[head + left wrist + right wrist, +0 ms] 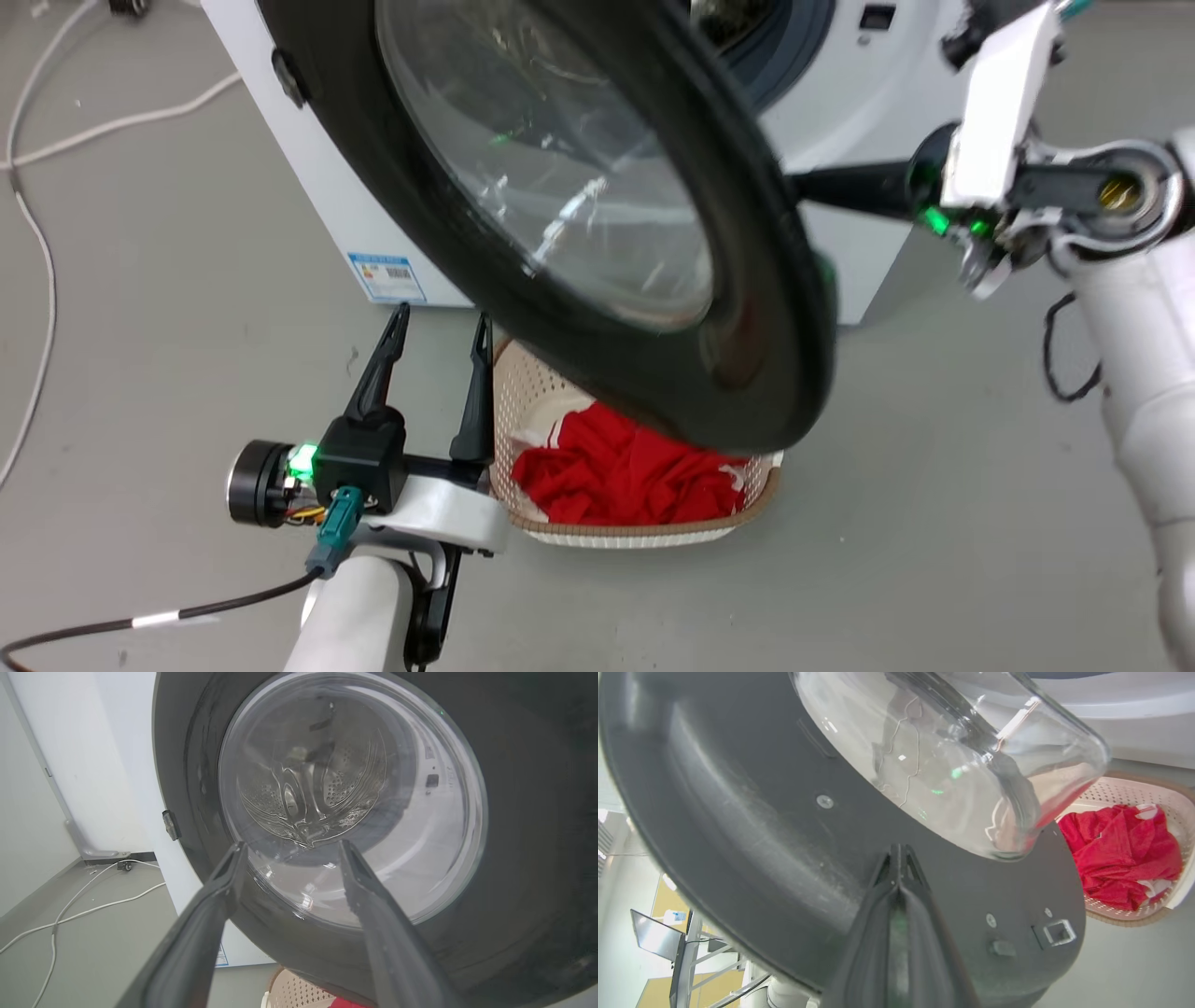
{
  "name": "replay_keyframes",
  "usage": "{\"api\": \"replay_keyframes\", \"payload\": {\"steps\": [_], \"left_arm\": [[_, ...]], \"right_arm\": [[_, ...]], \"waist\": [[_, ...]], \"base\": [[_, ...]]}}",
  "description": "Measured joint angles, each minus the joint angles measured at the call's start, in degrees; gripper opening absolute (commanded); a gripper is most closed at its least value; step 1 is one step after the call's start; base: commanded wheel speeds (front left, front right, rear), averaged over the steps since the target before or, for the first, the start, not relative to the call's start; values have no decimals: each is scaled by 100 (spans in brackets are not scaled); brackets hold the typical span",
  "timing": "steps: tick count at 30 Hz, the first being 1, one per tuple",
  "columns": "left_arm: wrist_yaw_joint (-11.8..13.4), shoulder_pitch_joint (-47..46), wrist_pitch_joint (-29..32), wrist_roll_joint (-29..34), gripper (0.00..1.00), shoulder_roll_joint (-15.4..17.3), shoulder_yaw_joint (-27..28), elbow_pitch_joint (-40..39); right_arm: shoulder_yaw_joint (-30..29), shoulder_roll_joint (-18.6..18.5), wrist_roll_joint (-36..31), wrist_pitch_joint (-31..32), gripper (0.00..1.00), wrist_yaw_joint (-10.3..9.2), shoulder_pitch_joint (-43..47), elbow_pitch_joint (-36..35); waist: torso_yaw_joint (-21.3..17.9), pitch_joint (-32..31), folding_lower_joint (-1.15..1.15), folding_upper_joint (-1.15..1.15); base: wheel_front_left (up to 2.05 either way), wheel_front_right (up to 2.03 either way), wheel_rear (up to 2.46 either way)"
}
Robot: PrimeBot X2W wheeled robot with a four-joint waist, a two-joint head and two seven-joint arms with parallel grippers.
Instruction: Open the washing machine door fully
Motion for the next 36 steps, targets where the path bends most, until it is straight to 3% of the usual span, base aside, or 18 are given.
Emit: {"api": "replay_keyframes", "payload": {"steps": [8,23,36], "left_arm": [[-52,223,0,21,100,2,65,29],[-97,359,0,52,100,-1,129,16],[-43,542,-1,51,100,3,272,16]], "right_arm": [[155,316,114,236,0,0,662,-587],[201,638,116,344,0,0,1412,-1271],[-1185,398,281,-1419,0,1,2895,-2474]], "waist": [[-46,-427,-1,0],[75,-608,0,0],[-40,-777,0,0]], "base": [[0,0,0],[0,0,0],[0,0,0]]}}
